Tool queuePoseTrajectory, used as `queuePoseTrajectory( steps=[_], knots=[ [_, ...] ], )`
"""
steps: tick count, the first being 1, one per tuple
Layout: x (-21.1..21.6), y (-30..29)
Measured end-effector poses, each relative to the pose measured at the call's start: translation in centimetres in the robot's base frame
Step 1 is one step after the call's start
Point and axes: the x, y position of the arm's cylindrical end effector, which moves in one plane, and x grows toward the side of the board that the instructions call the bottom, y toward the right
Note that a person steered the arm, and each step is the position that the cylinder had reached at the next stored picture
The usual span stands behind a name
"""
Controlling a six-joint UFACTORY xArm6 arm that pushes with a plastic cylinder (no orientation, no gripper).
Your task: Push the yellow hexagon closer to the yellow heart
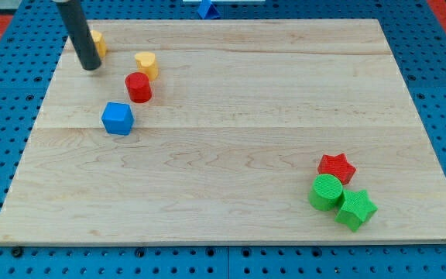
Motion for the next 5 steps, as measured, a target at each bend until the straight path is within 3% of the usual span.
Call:
queuePoseTrajectory(
  steps=[1,2,3,5],
  knots=[
    [1.3,-4.8],
    [-4.9,-9.0],
    [-8.7,-6.6],
    [-6.8,2.1]
  ],
)
